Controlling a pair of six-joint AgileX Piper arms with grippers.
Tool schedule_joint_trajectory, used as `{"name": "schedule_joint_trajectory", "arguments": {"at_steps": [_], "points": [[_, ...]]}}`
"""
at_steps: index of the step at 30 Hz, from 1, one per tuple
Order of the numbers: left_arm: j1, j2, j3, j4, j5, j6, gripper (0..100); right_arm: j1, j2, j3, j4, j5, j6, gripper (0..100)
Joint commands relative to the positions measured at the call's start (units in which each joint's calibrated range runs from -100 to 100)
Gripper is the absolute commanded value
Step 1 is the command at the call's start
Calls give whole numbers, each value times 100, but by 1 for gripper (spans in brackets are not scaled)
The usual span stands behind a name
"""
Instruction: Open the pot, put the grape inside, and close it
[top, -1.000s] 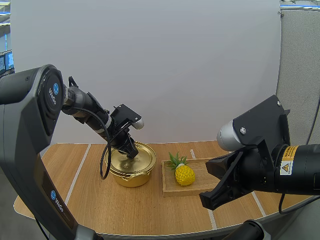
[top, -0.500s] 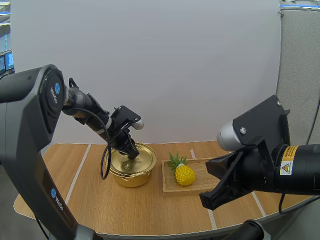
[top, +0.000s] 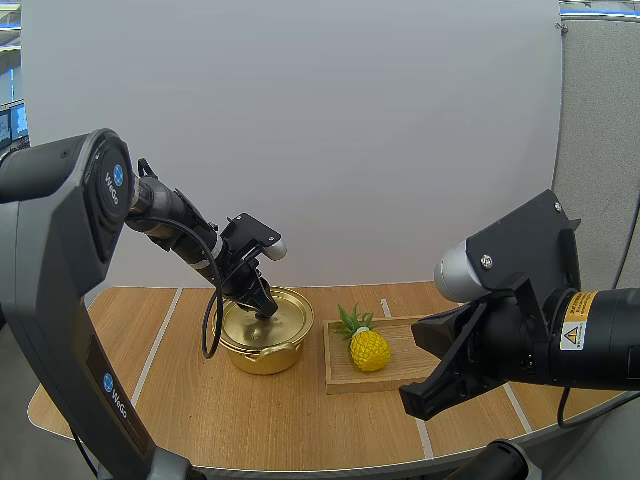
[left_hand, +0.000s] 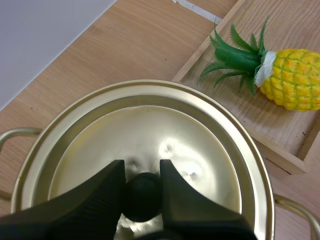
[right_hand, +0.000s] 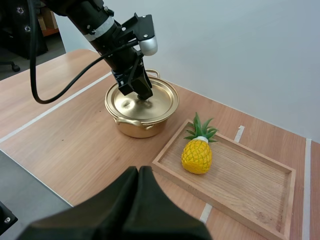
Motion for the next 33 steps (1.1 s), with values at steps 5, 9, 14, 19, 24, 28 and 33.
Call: {"name": "schedule_joint_trajectory", "arguments": {"at_steps": [5,9,14,19,24,28,33], "points": [[-13,-226,23,-36,316,-10,100,-24,-61,3,-9,0,47,0],[-13,-662,-71,-36,451,-10,100,-24,-61,3,-9,0,47,0],[-13,-1321,-494,-25,1225,-249,100,-24,-61,3,-9,0,47,0],[-13,-2402,-1213,44,2202,-613,100,-24,-61,3,-9,0,47,0],[-13,-3431,-1831,128,2742,-860,100,-24,-61,3,-9,0,47,0],[-13,-4244,-2225,287,3039,-1136,100,-24,-61,3,-9,0,47,0],[-13,-5226,-2419,465,3070,-1363,100,-24,-61,3,-9,0,47,0]]}}
